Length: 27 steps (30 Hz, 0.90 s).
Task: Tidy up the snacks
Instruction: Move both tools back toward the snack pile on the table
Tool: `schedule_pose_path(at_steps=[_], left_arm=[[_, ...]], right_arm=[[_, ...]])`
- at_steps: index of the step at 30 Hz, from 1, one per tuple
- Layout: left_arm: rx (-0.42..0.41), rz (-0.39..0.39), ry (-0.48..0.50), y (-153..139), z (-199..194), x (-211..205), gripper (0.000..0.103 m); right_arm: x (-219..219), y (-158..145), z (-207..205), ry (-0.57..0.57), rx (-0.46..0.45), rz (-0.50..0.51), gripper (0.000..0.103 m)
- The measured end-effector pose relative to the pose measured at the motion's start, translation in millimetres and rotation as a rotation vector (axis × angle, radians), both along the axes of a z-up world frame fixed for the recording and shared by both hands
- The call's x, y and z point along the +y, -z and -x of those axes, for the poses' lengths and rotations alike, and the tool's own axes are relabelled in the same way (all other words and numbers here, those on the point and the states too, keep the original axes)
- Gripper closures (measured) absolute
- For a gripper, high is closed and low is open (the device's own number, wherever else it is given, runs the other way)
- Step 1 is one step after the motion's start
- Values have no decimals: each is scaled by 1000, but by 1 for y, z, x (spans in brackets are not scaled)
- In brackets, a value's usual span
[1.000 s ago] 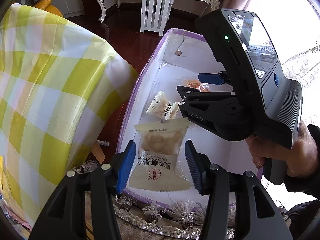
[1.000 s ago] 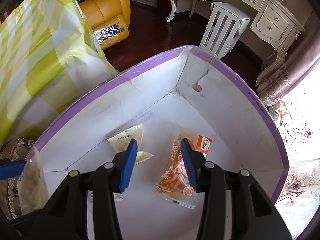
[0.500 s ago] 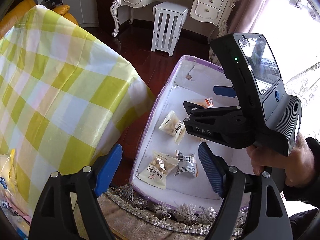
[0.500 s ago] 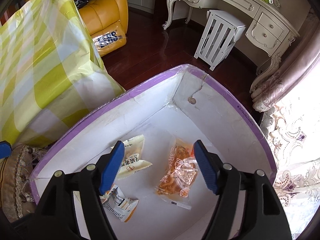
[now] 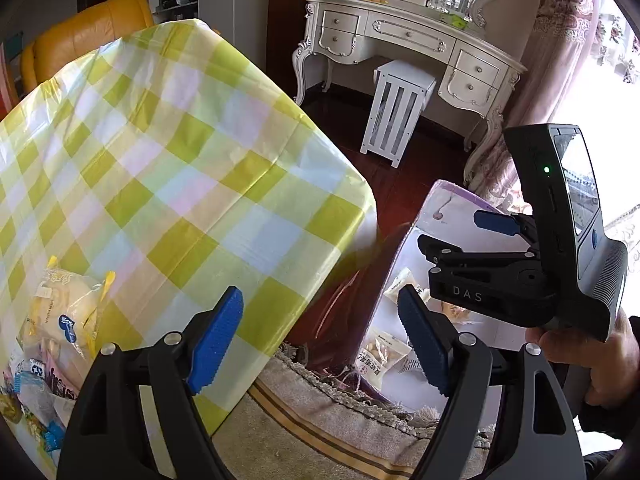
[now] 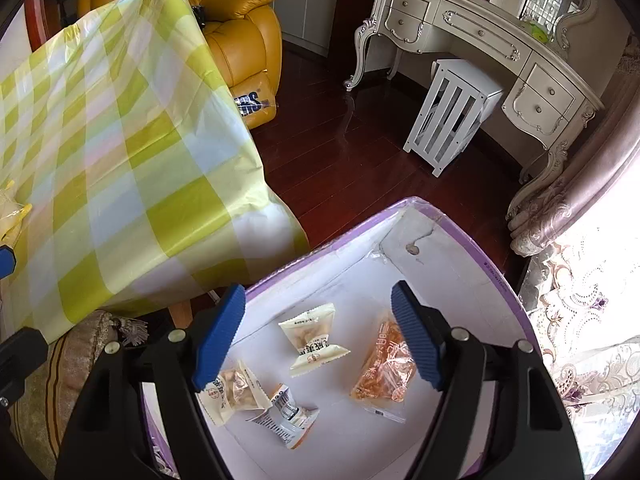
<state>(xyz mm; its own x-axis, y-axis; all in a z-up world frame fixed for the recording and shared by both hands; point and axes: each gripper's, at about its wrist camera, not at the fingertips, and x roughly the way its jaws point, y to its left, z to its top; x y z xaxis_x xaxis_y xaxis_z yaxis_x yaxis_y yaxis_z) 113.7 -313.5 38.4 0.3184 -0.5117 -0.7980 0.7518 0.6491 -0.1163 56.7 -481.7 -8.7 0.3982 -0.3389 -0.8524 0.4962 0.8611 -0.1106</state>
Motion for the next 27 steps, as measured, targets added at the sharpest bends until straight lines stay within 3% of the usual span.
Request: schedule_pose_path(at_steps=[16, 27], left_arm=[[6, 118, -254, -22, -49, 103, 25], [11, 145, -369, -21, -66, 153, 25]], right_arm=[[74, -31, -37, -136, -64, -10, 27], [113, -35, -55, -212, -81, -37, 27]])
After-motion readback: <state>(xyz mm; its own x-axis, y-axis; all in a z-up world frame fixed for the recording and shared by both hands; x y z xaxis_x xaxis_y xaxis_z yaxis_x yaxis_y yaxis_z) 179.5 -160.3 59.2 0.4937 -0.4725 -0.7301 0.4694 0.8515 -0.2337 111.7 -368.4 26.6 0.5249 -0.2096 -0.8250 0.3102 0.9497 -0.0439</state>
